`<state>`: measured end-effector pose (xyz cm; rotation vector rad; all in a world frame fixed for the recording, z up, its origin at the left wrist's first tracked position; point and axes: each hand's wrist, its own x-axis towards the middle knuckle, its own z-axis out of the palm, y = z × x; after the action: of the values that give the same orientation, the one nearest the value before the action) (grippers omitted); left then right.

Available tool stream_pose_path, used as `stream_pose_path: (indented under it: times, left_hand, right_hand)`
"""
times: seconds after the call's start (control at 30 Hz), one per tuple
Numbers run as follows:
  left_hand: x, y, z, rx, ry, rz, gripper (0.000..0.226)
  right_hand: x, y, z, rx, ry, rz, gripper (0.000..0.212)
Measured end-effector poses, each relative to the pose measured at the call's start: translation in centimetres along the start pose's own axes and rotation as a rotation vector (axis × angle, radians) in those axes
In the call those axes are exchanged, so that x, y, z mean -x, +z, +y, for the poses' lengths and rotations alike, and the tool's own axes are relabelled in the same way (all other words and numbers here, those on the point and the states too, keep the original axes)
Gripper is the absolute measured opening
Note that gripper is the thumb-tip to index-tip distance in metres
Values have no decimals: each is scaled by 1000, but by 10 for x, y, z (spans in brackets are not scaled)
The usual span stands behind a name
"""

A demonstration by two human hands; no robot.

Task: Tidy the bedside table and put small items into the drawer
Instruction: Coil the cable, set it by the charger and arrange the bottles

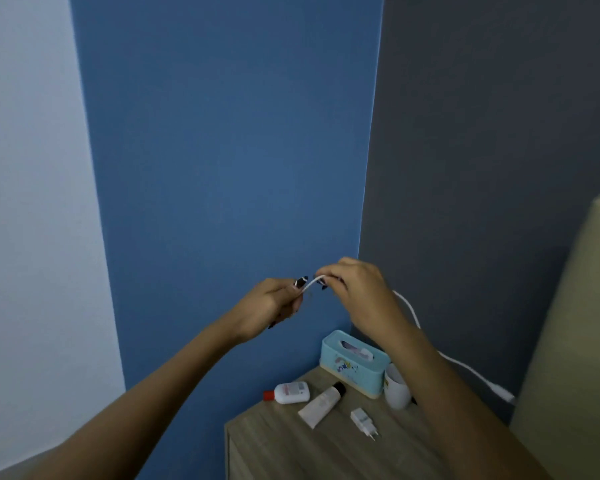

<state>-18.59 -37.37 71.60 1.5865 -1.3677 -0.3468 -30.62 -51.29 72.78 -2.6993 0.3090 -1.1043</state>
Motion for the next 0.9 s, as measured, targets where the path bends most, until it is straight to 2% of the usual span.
stream_pose_path:
  times: [0.1,0.2,0.3,0.4,0.5,0.67,0.73,0.8,0.83,0.9]
  left_hand:
    - [0,5,8,296,-24,-53,35]
    - [1,12,16,557,-63,-150,31]
    - [-1,16,23,828,-66,-182,28]
    - [-8,15,35,1009,-2,-129,25]
    - [-17,5,45,836,64,29,31]
    - [-26,-14,42,255,184,171,33]
    - [-27,-19,33,-44,223,226,32]
    - [-25,-23,23,-386,273,241,28]
    - [-24,-24,19,-479,284,228,26]
    - [-19,-24,8,-518,245,185,29]
  right_hand:
    - [-4,7,5,-85,1,116,20]
    - [-5,17,3,-201,28,162,22]
    - [-3,25,-12,-491,151,165,17]
    - [4,43,-23,-521,273,115,21]
    - [16,62,-36,-499,257,31,17]
    - [34,71,-52,-501,168,-46,19]
    - [38,69,-56,-469,144,-98,22]
    - [40,61,-57,-418,99,-112,22]
    - [40,55,-55,-386,75,-111,22]
    - [35,38,-46,-288,25,-100,23]
